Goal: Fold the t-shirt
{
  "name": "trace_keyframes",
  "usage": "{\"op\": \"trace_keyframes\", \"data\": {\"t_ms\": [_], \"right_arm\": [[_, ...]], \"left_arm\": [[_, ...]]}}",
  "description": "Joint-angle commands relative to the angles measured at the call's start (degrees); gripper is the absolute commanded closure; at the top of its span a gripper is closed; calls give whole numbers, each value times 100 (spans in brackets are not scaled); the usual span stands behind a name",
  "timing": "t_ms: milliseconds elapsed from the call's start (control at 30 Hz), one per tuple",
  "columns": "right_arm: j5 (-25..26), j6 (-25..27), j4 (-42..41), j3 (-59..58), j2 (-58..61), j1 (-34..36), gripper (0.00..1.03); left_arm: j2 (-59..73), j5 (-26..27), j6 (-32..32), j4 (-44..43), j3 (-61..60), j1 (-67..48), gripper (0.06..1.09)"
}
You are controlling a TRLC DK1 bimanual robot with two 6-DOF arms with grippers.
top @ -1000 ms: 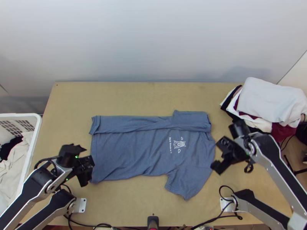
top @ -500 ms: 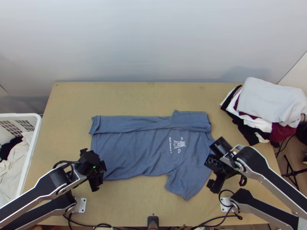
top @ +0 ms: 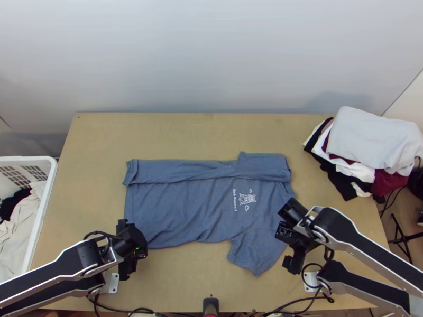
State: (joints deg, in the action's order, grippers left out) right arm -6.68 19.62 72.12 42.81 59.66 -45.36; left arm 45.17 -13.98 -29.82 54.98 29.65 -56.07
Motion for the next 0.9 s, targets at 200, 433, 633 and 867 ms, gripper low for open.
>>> {"op": "trace_keyframes", "data": {"t_ms": [200,433,633,867], "right_arm": [[351,218,-928,-132,811,-218,10],[343,148,-1437,-229,1153,-350,16],[343,104,-1472,-229,1144,-421,31],[290,-116,-1218,-247,995,-772,45]], "left_arm": [[159,-123,-67,-436,-416,-44,18],[300,-114,-164,-462,-469,-70,20],[308,-114,-314,-497,-522,123,23],[308,-114,-314,-497,-513,149,23]]}}
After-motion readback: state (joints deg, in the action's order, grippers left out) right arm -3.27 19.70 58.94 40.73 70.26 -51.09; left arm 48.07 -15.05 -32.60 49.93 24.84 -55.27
